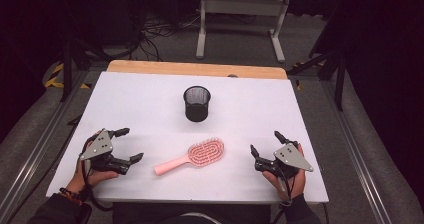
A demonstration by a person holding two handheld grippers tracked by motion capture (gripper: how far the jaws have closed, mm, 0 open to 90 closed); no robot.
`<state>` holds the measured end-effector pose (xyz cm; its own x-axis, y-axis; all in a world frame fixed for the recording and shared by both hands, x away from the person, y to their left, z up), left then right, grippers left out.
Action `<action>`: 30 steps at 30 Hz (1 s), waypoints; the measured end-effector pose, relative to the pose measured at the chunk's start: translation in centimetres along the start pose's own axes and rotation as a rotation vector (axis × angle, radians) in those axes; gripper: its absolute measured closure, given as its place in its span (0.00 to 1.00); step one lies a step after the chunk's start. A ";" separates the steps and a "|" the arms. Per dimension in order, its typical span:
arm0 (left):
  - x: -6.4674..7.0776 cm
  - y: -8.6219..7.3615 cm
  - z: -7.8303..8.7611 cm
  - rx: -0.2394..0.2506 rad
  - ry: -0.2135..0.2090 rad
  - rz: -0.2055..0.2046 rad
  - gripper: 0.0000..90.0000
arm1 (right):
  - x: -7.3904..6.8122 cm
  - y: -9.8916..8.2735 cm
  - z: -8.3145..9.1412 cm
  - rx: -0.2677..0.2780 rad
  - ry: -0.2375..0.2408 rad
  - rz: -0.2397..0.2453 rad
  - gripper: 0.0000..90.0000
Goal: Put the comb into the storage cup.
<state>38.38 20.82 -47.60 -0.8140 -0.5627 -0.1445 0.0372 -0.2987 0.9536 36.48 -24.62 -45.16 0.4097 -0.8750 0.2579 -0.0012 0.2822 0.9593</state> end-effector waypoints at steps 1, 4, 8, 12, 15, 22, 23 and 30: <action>0.0 0.0 0.0 -0.002 -0.002 -0.003 0.08 | 0.0 0.0 0.0 -0.001 0.001 0.001 0.13; -0.1 0.0 0.0 -0.003 -0.003 0.000 0.07 | 0.0 0.0 -0.1 0.000 0.006 0.002 0.13; -0.2 0.1 0.1 0.001 0.007 0.005 0.07 | -0.1 -0.1 -0.2 -0.007 0.010 -0.002 0.13; -0.2 0.1 0.0 -0.016 0.006 0.001 0.07 | -0.1 -0.1 -0.2 -0.009 0.012 -0.001 0.13; -0.2 0.2 -0.1 -0.037 -0.003 -0.012 0.07 | -0.1 -0.2 -0.2 -0.014 0.013 0.002 0.13; -0.4 0.7 -0.4 -0.074 -0.028 -0.011 0.08 | -0.3 -0.3 -0.4 -0.025 0.021 0.005 0.13; -0.4 0.7 -0.4 -0.074 -0.028 -0.011 0.08 | -0.3 -0.4 -0.4 -0.026 0.021 0.004 0.13; -0.2 1.4 -1.1 -0.157 -0.044 0.001 0.09 | -0.5 -0.4 -0.5 -0.034 0.031 0.011 0.13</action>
Point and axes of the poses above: each handheld gripper's, and its own axes: z roughly backward along the jaws, y roughly out of its top, x roughly to its right, the point moved 5 cm from there along -z, roughly forward along the jaws, and after that the axes turned 6 degrees about x, right-handed, at the moved point
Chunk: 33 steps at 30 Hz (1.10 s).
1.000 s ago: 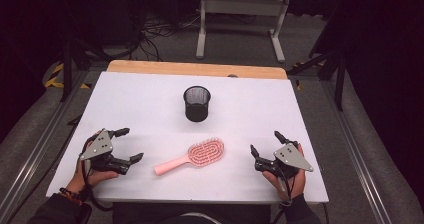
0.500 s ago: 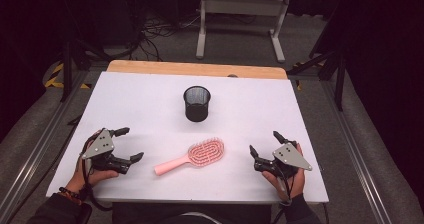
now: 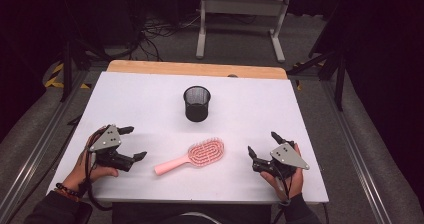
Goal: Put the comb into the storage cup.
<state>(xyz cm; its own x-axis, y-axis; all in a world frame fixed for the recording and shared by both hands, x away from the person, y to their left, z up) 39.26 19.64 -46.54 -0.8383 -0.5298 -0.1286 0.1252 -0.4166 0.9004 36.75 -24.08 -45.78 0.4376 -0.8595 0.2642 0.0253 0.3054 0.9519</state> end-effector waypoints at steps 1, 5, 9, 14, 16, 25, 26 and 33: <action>0.0 0.0 -0.2 -0.026 0.007 0.001 0.10 | -0.1 0.0 0.0 0.000 0.003 0.003 0.13; 0.1 0.4 -1.0 -0.082 -0.026 0.016 0.09 | -0.1 -0.1 -0.1 -0.006 0.007 0.003 0.13; 0.4 0.6 -2.0 -0.174 -0.044 0.017 0.09 | -0.1 -0.1 -0.1 -0.013 0.006 0.011 0.13; 1.0 1.2 -3.0 -0.206 -0.077 0.002 0.09 | -0.1 -0.2 -0.2 -0.014 0.005 0.010 0.13; 1.1 1.4 -3.3 -0.206 -0.077 -0.002 0.10 | -0.1 -0.1 -0.2 -0.013 0.003 0.010 0.13; 2.1 2.1 -4.6 -0.211 -0.102 -0.030 0.09 | 0.0 -0.1 -0.1 -0.008 -0.005 0.009 0.14; 2.2 2.1 -4.7 -0.214 -0.100 -0.032 0.09 | 0.0 -0.1 -0.1 -0.008 -0.005 0.009 0.14; 2.8 2.1 -5.4 -0.235 -0.119 -0.051 0.10 | -0.1 -0.1 -0.1 -0.009 -0.002 0.010 0.14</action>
Point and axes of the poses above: each handheld gripper's, and its own axes: z roughly backward along the jaws, y roughly out of its top, x roughly to its right, the point moved 5 cm from there along -z, roughly forward along the jaws, and after that the axes turned 6 degrees about x, right-handed, at the moved point
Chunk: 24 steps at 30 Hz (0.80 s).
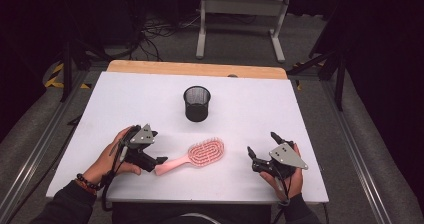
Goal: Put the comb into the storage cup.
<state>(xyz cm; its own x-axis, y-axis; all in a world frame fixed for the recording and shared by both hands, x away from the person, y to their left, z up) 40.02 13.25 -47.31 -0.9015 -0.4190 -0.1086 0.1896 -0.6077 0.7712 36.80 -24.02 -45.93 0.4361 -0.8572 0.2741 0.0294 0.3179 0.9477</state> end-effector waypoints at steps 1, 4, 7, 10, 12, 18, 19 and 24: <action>0.1 0.1 -0.1 -0.002 -0.002 -0.004 0.10 | 0.0 0.0 0.0 0.000 0.001 -0.001 0.14; 0.3 0.2 -0.3 -0.009 -0.007 -0.015 0.10 | 0.0 0.0 -0.1 -0.003 0.002 0.001 0.14; 0.5 0.5 -0.8 -0.016 -0.017 -0.018 0.10 | -0.1 -0.1 -0.1 -0.008 0.003 0.000 0.14; 0.7 0.7 -1.1 -0.017 -0.024 -0.027 0.10 | -0.1 -0.1 -0.1 -0.011 0.006 0.001 0.14; 0.9 0.9 -1.4 -0.018 -0.026 -0.032 0.10 | -0.1 -0.1 -0.1 -0.011 0.006 0.000 0.14; 1.6 1.3 -2.3 -0.025 -0.053 -0.043 0.10 | -0.1 -0.1 -0.2 -0.011 0.008 0.002 0.14; 1.6 1.4 -2.5 -0.031 -0.058 -0.038 0.10 | -0.1 -0.1 -0.2 -0.013 0.009 0.002 0.14; 1.8 1.7 -3.2 -0.068 -0.064 -0.017 0.10 | -0.1 -0.2 -0.3 -0.019 0.018 -0.005 0.13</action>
Point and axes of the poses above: each handheld gripper's, and its own axes: z roughly backward along the jaws, y roughly out of its top, x roughly to its right, the point moved 5 cm from there along -z, roughly forward along the jaws, and after that the axes turned 6 degrees about x, right-handed, at the moved point
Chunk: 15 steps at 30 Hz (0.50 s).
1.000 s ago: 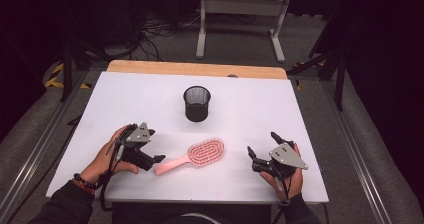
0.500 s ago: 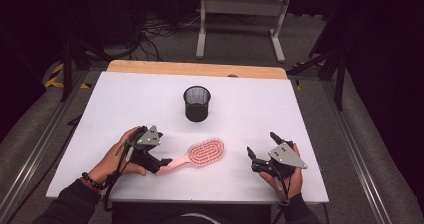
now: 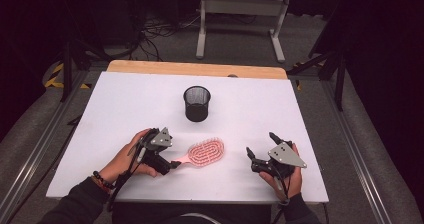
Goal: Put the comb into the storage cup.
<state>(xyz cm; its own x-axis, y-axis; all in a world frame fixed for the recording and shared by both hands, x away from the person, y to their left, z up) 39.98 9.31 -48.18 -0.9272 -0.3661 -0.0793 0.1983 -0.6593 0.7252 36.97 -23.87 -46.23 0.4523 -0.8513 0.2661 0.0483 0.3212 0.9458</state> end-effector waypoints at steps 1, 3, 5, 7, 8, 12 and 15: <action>0.0 0.1 -0.2 0.000 0.000 -0.002 0.10 | 0.0 0.0 0.0 0.000 0.000 0.000 0.13; 0.1 0.4 -0.5 -0.010 0.002 0.001 0.11 | 0.0 -0.1 0.0 -0.008 0.001 0.002 0.13; 0.3 0.6 -1.1 -0.026 0.005 -0.009 0.11 | 0.0 -0.1 -0.1 -0.009 0.001 0.001 0.13; 0.4 0.6 -1.5 -0.049 0.003 -0.008 0.12 | 0.0 -0.1 -0.1 -0.011 0.001 0.002 0.13; 0.4 0.6 -1.5 -0.049 0.003 -0.008 0.13 | 0.0 -0.1 -0.1 -0.011 0.001 0.001 0.13; 0.7 0.8 -2.3 -0.091 -0.016 -0.001 0.18 | 0.0 -0.1 -0.1 -0.014 0.002 0.002 0.13; 0.7 0.9 -2.5 -0.093 -0.011 -0.001 0.22 | 0.0 -0.2 -0.1 -0.015 0.003 0.002 0.14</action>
<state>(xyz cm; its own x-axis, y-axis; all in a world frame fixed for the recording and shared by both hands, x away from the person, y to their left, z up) 40.28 6.79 -49.30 -0.9308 -0.3585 -0.0715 0.2260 -0.7180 0.6583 37.04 -23.88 -46.41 0.4553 -0.8493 0.2672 0.0612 0.3292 0.9423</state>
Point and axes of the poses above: each handheld gripper's, and its own axes: z roughly backward along the jaws, y roughly out of its top, x roughly to its right, the point moved 5 cm from there along -z, roughly forward along the jaws, and after that the axes turned 6 degrees about x, right-handed, at the moved point
